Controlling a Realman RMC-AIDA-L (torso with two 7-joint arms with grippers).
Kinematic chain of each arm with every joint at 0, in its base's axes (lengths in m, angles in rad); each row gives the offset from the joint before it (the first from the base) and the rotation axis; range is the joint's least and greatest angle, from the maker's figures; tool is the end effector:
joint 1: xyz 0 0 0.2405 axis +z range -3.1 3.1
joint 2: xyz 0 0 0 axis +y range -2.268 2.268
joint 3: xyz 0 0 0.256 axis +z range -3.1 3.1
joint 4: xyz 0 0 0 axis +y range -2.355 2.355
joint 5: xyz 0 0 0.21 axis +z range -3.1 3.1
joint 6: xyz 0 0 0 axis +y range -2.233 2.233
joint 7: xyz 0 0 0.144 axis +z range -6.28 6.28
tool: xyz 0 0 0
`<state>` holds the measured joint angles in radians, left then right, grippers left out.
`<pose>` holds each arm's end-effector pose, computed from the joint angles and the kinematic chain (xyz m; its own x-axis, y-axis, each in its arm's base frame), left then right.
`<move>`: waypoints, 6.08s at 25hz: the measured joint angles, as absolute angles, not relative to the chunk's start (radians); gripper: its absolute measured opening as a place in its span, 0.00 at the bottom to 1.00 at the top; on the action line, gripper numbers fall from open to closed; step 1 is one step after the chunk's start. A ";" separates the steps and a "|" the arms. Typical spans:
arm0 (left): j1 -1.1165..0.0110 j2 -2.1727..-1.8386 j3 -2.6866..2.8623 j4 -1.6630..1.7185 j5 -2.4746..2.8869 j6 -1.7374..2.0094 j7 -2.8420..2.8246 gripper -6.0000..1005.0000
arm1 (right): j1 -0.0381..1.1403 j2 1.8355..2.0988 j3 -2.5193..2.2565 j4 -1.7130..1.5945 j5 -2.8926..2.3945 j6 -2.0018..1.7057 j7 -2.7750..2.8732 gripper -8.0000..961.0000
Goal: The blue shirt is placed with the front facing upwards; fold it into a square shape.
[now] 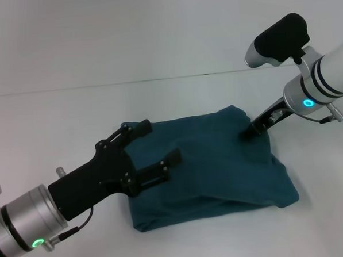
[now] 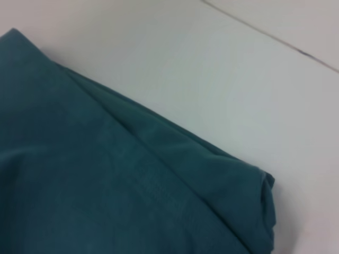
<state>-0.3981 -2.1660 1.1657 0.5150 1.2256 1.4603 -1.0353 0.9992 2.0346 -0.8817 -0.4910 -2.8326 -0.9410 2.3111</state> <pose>-0.2193 0.3027 -0.0523 0.5707 0.1279 0.8111 0.4400 -0.8816 -0.1706 0.2290 0.4564 -0.0147 0.7159 -0.6970 0.0414 -0.5353 -0.5859 -0.6084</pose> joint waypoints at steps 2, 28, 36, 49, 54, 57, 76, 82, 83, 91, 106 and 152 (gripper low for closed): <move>-0.400 -2.167 1.166 0.515 1.226 1.460 -1.035 0.93 | 0.999 2.036 -0.886 -0.491 -2.836 -0.942 2.312 0.70; -0.395 -2.169 1.155 0.511 1.226 1.459 -1.032 0.93 | 0.975 2.047 -0.884 -0.649 -2.830 -1.014 2.367 0.03; -0.394 -2.169 1.153 0.509 1.226 1.459 -1.031 0.93 | 0.974 2.061 -0.888 -0.749 -2.830 -1.017 2.431 0.07; -0.391 -2.167 1.134 0.499 1.224 1.466 -1.018 0.93 | 0.994 2.077 -1.023 -0.642 -2.929 -0.866 2.574 0.15; -0.380 -2.164 1.098 0.499 1.223 1.479 -1.015 0.93 | 0.932 2.096 -1.037 -0.755 -2.896 -0.855 2.580 0.17; -0.370 -2.165 1.077 0.496 1.223 1.493 -0.999 0.93 | 0.851 2.094 -1.064 -0.876 -2.726 -0.858 2.534 0.22; -0.346 -2.168 1.000 0.484 1.222 1.506 -0.967 0.93 | 0.563 2.098 -1.113 -0.508 -1.276 -0.978 1.082 0.65; -0.340 -2.166 0.997 0.484 1.223 1.505 -0.966 0.93 | 0.722 2.108 -1.263 -0.328 -1.268 -0.868 1.074 0.47; -0.340 -2.166 0.997 0.484 1.223 1.505 -0.966 0.93 | 0.749 2.110 -1.283 -0.294 -1.267 -0.841 1.078 0.42; -0.342 -2.167 0.997 0.472 1.223 1.506 -0.950 0.93 | 0.868 2.113 -1.311 -0.138 -1.261 -0.659 1.183 0.11; -0.340 -2.166 0.997 0.463 1.223 1.506 -0.940 0.93 | 0.718 2.097 -1.240 -0.280 -1.107 -0.466 1.231 0.01; -0.340 -2.168 1.002 0.462 1.222 1.504 -0.927 0.91 | 0.557 2.100 -1.269 -0.057 -1.010 -1.121 0.623 0.02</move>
